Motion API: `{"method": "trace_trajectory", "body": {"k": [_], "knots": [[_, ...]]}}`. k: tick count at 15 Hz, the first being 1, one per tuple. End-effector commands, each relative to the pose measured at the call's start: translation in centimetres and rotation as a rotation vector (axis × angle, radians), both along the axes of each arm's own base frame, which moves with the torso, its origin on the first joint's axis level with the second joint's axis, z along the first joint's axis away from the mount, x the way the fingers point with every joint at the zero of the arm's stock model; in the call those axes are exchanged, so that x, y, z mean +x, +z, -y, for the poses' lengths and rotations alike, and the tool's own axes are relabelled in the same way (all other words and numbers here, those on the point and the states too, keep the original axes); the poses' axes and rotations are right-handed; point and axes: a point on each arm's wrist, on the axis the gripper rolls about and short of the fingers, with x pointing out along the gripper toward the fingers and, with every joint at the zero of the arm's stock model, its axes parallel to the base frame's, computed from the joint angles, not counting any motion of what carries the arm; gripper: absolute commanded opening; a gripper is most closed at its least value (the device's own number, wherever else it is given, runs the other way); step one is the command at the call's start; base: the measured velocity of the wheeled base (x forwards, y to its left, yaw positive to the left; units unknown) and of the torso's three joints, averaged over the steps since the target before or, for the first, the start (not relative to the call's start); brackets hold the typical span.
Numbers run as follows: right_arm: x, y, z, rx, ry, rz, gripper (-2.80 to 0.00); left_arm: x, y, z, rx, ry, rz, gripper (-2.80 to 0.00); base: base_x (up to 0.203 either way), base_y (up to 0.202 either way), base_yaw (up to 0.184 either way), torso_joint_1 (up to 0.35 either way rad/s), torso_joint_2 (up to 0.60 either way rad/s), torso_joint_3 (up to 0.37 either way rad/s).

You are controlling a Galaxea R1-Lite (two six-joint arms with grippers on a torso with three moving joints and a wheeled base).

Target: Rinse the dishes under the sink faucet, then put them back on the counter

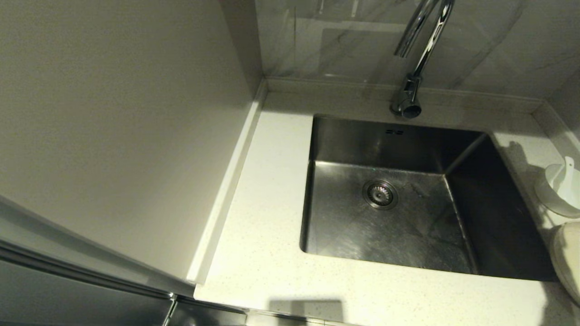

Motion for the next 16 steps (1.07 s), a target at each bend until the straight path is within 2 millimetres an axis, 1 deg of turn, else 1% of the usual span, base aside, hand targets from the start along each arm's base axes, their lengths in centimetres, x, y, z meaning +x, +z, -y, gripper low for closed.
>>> {"method": "trace_trajectory", "body": {"k": [1, 2, 4, 6, 8, 10, 11, 13, 16], "knots": [[-6.0, 0.6, -2.2, 0.002, 0.057, 0.078, -2.8, 0.0, 0.0, 0.0, -0.001, 0.0, 0.004, -2.8, 0.0, 0.0, 0.0, 0.0, 0.0, 0.0], [-8.0, -0.5, -3.0, 0.008, 0.103, 0.07, -2.8, 0.0, 0.0, 0.0, -0.001, 0.0, 0.004, -2.8, 0.0, 0.0, 0.0, 0.0, 0.0, 0.0], [-12.1, -4.0, -4.5, 0.018, 0.212, 0.027, -2.8, 0.0, 0.0, 0.0, -0.001, 0.0, 0.004, -2.8, 0.0, 0.0, 0.0, 0.0, 0.0, 0.0], [-16.1, -8.7, -5.3, 0.022, 0.277, -0.029, -2.8, 0.0, 0.0, 0.0, -0.001, 0.0, 0.004, -2.8, 0.0, 0.0, 0.0, 0.0, 0.0, 0.0], [-19.5, -13.8, -5.5, 0.024, 0.304, -0.066, -2.8, 0.0, 0.0, 0.0, -0.001, 0.0, 0.004, -2.8, 0.0, 0.0, 0.0, 0.0, 0.0, 0.0], [-22.1, -17.9, -5.5, 0.016, 0.315, -0.075, -2.8, 0.0, 0.0, 0.0, -0.001, 0.0, 0.004, -2.8, 0.0, 0.0, 0.0, 0.0, 0.0, 0.0], [-23.1, -19.7, -5.5, 0.004, 0.319, -0.077, -2.8, 0.0, 0.0, 0.0, -0.001, 0.0, 0.004, -2.8, 0.0, 0.0, 0.0, 0.0, 0.0, 0.0], [-24.2, -22.7, -5.5, -0.033, 0.319, -0.09, -2.8, 0.0, 0.0, 0.0, -0.001, 0.0, 0.004, -2.8, 0.0, 0.0, 0.0, 0.0, 0.0, 0.0], [-24.5, -26.6, -5.6, -0.091, 0.365, -0.141, -2.8, 0.0, 0.0, 0.0, -0.001, 0.0, 0.004, -2.8, 0.0, 0.0, 0.0, 0.0, 0.0, 0.0]]}}
